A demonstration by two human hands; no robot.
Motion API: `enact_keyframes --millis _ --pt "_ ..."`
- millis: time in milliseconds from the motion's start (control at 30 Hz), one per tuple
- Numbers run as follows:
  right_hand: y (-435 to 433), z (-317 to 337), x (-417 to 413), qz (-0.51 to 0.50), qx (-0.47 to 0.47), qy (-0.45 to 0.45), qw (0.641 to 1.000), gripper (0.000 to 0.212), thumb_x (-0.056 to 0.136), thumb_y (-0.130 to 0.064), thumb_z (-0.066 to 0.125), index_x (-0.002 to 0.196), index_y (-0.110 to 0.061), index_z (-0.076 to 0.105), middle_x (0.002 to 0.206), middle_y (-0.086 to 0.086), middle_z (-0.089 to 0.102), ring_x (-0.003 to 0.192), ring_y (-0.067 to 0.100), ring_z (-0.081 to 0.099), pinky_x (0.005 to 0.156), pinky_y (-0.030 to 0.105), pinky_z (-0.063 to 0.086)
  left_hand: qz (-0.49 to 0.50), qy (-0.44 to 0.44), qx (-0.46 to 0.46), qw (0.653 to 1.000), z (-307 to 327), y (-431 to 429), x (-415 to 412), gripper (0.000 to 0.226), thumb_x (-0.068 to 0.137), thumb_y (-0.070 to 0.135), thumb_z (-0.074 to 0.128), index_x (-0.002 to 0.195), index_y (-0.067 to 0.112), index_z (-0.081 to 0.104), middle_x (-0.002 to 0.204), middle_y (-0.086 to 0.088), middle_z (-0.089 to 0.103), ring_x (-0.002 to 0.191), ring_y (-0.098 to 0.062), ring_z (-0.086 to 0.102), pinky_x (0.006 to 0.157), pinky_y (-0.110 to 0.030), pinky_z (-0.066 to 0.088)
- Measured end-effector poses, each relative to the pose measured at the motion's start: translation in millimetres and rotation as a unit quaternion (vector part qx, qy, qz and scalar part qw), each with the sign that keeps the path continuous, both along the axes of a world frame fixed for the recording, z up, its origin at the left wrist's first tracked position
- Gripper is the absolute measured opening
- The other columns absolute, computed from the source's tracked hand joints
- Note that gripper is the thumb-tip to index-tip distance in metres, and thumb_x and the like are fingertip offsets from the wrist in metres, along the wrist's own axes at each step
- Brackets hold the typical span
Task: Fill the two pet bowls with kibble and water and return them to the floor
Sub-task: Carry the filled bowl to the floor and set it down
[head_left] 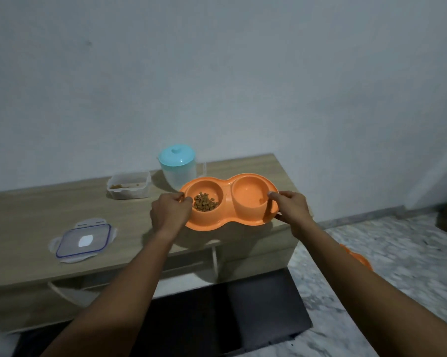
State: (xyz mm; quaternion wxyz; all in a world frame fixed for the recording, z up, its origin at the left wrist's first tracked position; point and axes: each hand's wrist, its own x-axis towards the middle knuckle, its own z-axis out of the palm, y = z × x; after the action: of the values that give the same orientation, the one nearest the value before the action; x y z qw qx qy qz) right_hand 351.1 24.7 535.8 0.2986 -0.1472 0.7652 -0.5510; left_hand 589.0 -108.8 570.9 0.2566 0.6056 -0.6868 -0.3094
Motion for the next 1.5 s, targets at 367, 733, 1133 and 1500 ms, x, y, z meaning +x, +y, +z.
enact_keyframes --millis 367,733,1133,1500 --pt "208 45 -170 -0.089 -0.031 0.037 0.995 0.048 0.082 -0.038 0.076 0.12 -0.009 0.068 0.109 0.014 0.074 0.098 0.03 0.072 0.082 0.045 0.062 -0.091 0.103 0.04 0.99 28 158 -189 0.041 0.078 0.039 0.063 0.115 0.025 0.074 0.118 0.0 0.071 0.115 -0.024 0.06 0.091 -0.028 0.044" --pt "334 31 -301 -0.21 -0.004 0.043 0.977 0.031 0.084 -0.029 0.072 0.108 -0.011 0.073 0.101 0.015 0.075 0.095 0.03 0.072 0.084 0.049 0.062 -0.237 0.098 0.092 0.962 8 241 -369 0.045 0.08 0.035 0.06 0.123 0.023 0.069 0.121 0.003 0.069 0.11 -0.022 0.062 0.095 -0.037 0.05" --pt "326 -91 -458 -0.176 0.11 -0.017 0.978 0.046 0.08 -0.021 0.073 0.124 -0.012 0.064 0.107 0.011 0.072 0.093 0.026 0.073 0.084 0.046 0.063 -0.238 0.068 0.184 0.951 -135 223 -537 0.045 0.085 0.021 0.068 0.129 0.016 0.064 0.13 -0.004 0.064 0.114 -0.023 0.061 0.089 -0.026 0.043" --pt "218 -313 -554 -0.073 0.228 -0.043 0.97 0.041 0.085 -0.028 0.075 0.123 -0.017 0.065 0.102 -0.001 0.068 0.095 0.021 0.064 0.087 0.038 0.05 -0.081 0.011 0.228 0.97 -345 170 -611 0.027 0.086 0.011 0.064 0.11 0.011 0.074 0.107 -0.013 0.071 0.092 -0.024 0.065 0.073 -0.024 0.039"
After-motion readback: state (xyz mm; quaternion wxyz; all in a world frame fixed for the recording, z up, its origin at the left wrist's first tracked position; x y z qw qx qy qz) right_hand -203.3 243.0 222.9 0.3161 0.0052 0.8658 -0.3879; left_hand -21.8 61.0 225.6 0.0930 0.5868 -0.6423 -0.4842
